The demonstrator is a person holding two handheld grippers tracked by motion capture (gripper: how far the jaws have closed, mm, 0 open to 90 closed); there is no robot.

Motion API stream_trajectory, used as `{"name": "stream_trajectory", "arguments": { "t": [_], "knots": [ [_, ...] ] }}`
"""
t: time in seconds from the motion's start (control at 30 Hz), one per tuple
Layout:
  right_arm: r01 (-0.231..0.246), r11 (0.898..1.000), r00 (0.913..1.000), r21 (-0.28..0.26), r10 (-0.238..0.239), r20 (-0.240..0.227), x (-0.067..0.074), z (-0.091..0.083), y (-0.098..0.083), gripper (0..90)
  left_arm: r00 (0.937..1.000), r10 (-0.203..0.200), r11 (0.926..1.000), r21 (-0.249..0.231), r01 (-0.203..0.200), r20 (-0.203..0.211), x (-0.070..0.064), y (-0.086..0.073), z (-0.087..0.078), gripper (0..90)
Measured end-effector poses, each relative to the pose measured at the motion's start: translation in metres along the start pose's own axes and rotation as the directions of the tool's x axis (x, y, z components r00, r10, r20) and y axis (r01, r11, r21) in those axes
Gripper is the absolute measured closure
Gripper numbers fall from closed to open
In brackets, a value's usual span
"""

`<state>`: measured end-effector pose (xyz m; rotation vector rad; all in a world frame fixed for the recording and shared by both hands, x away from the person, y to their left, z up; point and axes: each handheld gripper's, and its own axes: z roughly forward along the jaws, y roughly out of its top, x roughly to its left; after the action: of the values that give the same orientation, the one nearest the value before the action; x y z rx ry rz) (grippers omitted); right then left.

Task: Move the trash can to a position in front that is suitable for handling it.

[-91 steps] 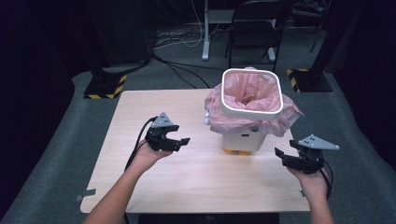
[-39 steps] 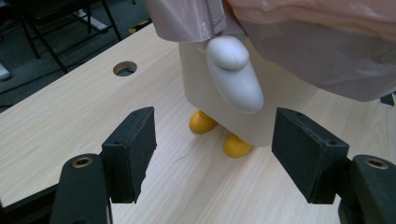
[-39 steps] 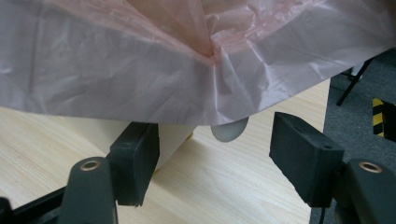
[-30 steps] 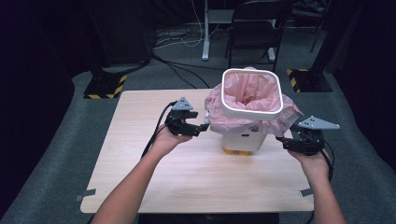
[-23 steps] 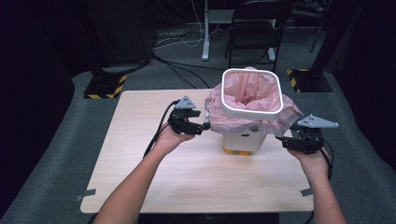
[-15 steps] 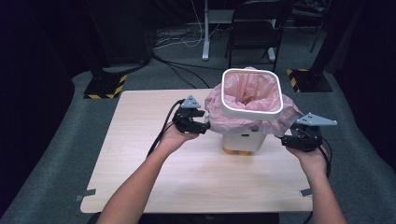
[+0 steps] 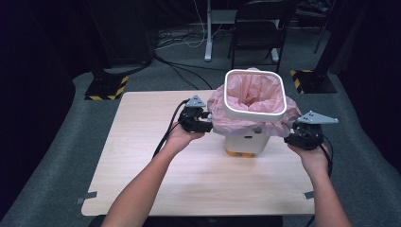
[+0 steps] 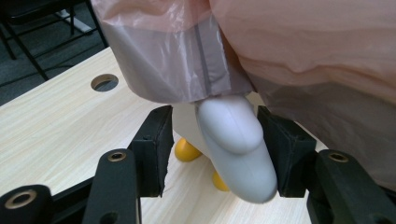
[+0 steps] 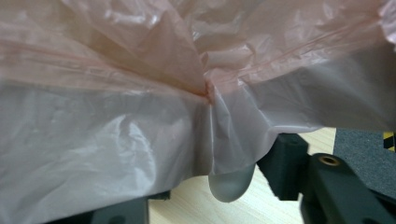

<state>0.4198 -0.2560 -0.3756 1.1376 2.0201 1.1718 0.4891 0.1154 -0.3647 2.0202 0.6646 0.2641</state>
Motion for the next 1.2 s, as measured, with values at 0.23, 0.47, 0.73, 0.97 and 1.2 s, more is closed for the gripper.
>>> {"name": "stream_trajectory", "arguments": {
  "t": [0.23, 0.47, 0.73, 0.97, 1.2],
  "knots": [
    [0.003, 1.000, 1.0000, -0.005, -0.003, 0.002, -0.002, 0.002, 0.001, 55.4, 0.9998, 0.002, 1.0000, -0.004, -0.002, 0.018, -0.001, 0.001, 0.003, 53.8],
    [-0.006, 1.000, 1.0000, -0.011, 0.006, 0.001, -0.005, 0.004, 0.000, 61.3, 0.9997, 0.011, 0.9999, 0.008, -0.011, 0.022, -0.002, 0.004, 0.005, 60.6],
    [-0.034, 0.999, 0.9991, -0.004, 0.034, -0.025, -0.008, 0.009, 0.001, 62.0, 0.9997, 0.003, 0.9999, 0.009, -0.004, 0.024, 0.000, 0.004, 0.003, 62.8],
    [-0.034, 0.999, 0.9986, -0.004, 0.034, -0.040, -0.009, 0.009, 0.002, 66.8, 0.9992, -0.018, 0.9998, 0.001, 0.018, 0.036, 0.004, 0.004, 0.003, 64.7],
    [-0.025, 1.000, 0.9987, -0.020, 0.024, -0.044, -0.003, 0.006, 0.001, 66.9, 0.9990, -0.018, 0.9998, 0.002, 0.018, 0.041, 0.006, 0.003, 0.001, 65.5]
  ]
}}
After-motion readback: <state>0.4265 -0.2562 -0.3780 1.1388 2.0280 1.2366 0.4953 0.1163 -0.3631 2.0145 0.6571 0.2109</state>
